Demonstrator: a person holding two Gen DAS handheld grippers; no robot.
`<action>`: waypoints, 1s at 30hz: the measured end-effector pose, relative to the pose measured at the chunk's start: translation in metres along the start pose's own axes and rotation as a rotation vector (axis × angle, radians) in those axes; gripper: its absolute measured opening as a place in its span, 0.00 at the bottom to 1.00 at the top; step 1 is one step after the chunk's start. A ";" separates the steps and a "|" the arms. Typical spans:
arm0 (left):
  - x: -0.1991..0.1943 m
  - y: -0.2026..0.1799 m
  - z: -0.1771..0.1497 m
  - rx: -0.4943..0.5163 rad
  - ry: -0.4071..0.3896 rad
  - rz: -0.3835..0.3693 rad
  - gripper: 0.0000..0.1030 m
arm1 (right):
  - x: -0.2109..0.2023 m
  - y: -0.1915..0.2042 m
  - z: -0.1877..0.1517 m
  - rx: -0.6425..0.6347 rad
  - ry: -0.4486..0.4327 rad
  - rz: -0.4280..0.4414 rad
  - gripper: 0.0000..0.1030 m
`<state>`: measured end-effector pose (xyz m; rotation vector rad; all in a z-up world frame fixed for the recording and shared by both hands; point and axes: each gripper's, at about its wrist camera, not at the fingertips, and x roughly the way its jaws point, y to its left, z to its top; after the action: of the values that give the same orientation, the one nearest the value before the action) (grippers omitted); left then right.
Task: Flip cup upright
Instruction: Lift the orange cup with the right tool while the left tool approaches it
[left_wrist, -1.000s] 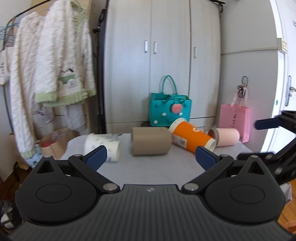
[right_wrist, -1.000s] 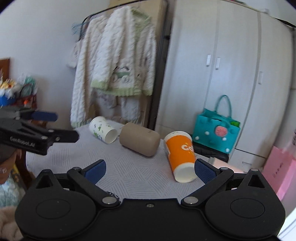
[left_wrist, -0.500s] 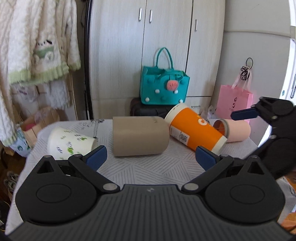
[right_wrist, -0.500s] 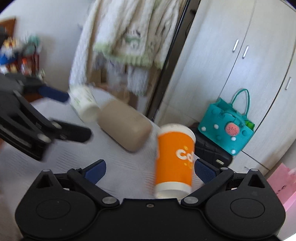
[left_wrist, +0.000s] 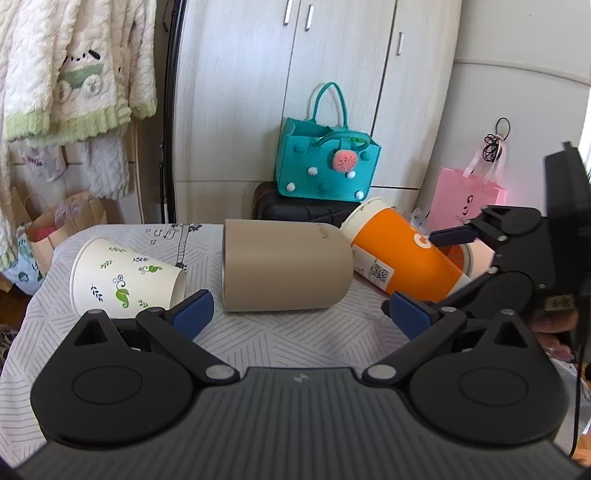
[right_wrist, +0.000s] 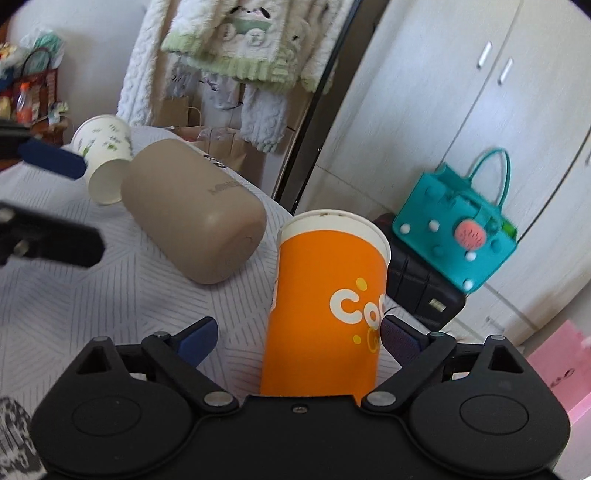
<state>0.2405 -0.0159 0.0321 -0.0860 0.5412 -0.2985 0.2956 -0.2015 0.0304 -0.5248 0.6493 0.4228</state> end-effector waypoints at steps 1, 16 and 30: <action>-0.001 -0.001 -0.001 0.004 -0.006 0.000 1.00 | 0.003 0.000 0.000 -0.002 0.002 -0.005 0.94; -0.001 0.003 -0.007 -0.040 0.022 0.000 1.00 | -0.012 0.005 0.000 0.023 0.039 -0.094 0.73; -0.039 -0.005 -0.018 -0.035 0.015 -0.032 1.00 | -0.072 0.037 -0.041 0.128 0.010 -0.070 0.73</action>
<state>0.1981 -0.0086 0.0371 -0.1263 0.5599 -0.3214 0.2060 -0.2105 0.0382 -0.4269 0.6611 0.3105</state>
